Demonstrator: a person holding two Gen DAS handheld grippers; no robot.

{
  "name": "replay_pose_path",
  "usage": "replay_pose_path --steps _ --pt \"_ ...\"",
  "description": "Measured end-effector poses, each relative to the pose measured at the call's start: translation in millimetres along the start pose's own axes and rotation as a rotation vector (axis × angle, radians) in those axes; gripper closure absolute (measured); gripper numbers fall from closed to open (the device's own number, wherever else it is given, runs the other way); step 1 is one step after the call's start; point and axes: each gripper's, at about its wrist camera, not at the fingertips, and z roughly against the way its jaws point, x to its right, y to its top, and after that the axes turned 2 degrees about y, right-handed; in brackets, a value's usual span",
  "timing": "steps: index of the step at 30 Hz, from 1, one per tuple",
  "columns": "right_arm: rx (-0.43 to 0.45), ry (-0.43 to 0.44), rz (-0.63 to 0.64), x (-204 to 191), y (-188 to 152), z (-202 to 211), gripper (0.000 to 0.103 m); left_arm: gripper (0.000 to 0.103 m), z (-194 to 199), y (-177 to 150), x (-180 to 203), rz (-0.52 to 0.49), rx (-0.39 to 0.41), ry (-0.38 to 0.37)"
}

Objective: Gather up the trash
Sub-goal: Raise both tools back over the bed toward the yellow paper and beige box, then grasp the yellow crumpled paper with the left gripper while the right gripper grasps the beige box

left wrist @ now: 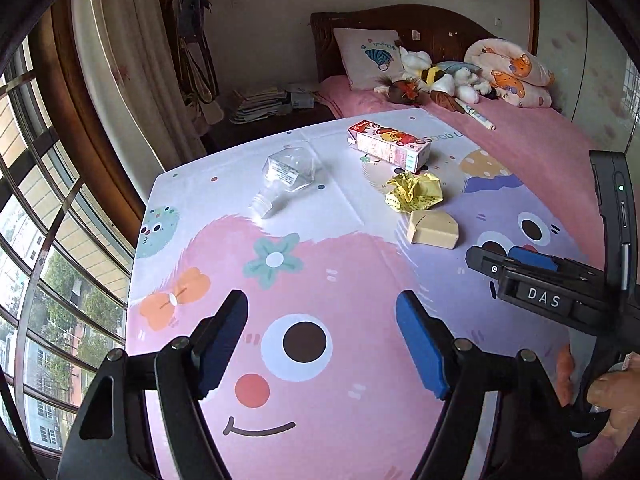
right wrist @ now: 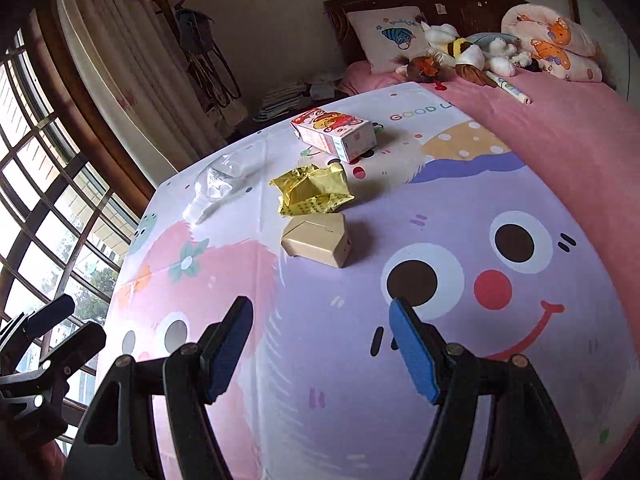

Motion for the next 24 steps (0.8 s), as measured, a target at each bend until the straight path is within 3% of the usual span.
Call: replay_pose_path --steps 8,13,19,21,23,24 --pt "-0.006 -0.134 -0.073 -11.7 14.2 -60.1 0.032 0.028 -56.4 3.0 -31.5 0.071 -0.078 -0.028" --pt "0.043 -0.206 -0.089 -22.8 21.4 -71.0 0.028 0.028 -81.7 3.1 -45.0 0.125 -0.110 -0.053" --pt "0.062 -0.356 0.002 -42.9 21.6 -87.2 0.028 0.028 -97.8 9.8 -50.7 0.167 -0.119 -0.074" --pt "0.060 -0.368 0.009 -44.0 25.1 -89.9 0.028 0.028 -102.6 14.1 -50.5 0.180 -0.122 -0.078" --pt "0.060 -0.374 0.022 -41.9 29.9 -91.3 0.035 0.028 -106.4 17.4 -49.4 0.191 -0.124 -0.081" --pt "0.057 -0.376 0.036 -40.0 32.8 -91.5 0.048 0.028 -108.3 19.4 -48.6 0.195 -0.126 -0.083"
